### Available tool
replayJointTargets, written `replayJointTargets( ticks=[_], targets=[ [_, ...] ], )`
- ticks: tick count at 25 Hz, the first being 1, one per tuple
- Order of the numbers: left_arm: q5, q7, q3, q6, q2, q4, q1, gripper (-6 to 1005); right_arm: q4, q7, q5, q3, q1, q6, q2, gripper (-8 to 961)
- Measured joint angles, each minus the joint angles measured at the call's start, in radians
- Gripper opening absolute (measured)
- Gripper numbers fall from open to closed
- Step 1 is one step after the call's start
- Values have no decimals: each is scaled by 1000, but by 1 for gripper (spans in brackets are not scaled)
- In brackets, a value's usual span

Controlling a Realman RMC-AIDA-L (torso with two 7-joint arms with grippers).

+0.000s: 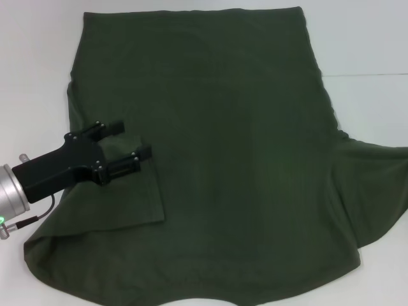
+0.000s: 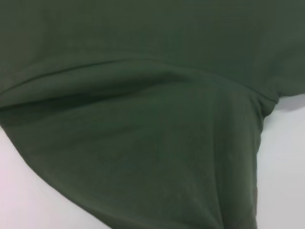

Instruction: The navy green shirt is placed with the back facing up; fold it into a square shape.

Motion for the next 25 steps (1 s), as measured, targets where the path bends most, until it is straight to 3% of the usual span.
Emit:
replayJointTargets(
  ticks=[9,16,25],
  targets=[
    [-1,-9,0,2,-1,2,-6,876,-55,-60,2,80,29,-88,7,47],
    [-1,-8,0,2,-1,3,-7,876,-55,-70,3,84,58,-109,17,48],
    [-1,-4,0,10,-1,4,-9,876,-57,-94,5,130,127,-142,40,51]
  ],
)
